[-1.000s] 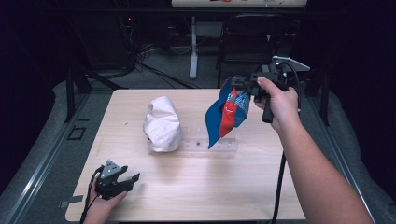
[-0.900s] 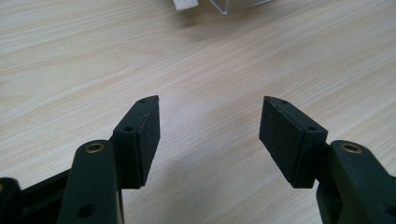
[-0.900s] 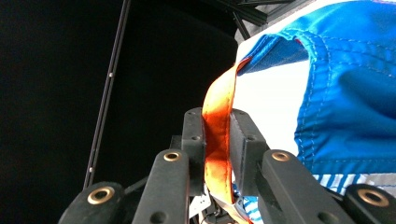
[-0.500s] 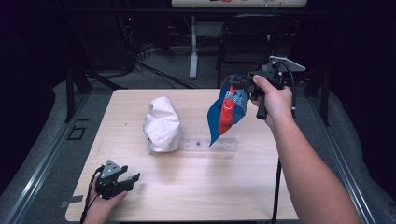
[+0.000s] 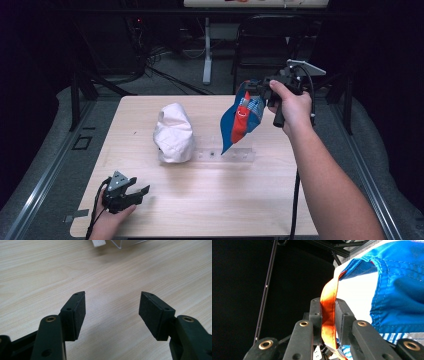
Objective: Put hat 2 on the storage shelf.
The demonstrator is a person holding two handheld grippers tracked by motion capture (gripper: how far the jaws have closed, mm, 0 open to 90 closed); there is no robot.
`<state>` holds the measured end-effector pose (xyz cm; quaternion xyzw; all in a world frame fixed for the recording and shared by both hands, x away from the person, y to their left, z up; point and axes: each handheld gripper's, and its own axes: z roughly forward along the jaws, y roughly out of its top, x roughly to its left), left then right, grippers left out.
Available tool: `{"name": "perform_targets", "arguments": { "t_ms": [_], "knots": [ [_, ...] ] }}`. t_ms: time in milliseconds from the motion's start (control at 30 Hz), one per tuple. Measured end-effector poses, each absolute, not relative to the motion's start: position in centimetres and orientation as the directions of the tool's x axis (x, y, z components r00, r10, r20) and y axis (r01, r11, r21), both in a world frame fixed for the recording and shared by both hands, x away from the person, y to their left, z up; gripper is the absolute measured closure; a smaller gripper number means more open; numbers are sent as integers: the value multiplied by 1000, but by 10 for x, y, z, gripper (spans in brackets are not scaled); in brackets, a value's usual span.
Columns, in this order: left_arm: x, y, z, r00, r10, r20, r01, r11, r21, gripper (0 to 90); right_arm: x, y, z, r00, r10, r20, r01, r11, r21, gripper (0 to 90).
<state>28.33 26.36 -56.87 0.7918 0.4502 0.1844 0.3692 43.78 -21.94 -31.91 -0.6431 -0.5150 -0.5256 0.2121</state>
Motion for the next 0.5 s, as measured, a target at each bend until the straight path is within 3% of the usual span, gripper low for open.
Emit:
{"name": "perform_targets", "arguments": {
  "t_ms": [500],
  "knots": [
    [283,263,-568,529,848,-39,572,-322,755,386,438,-207,-336,-76,448,891,898,-357,256,776]
  ]
}}
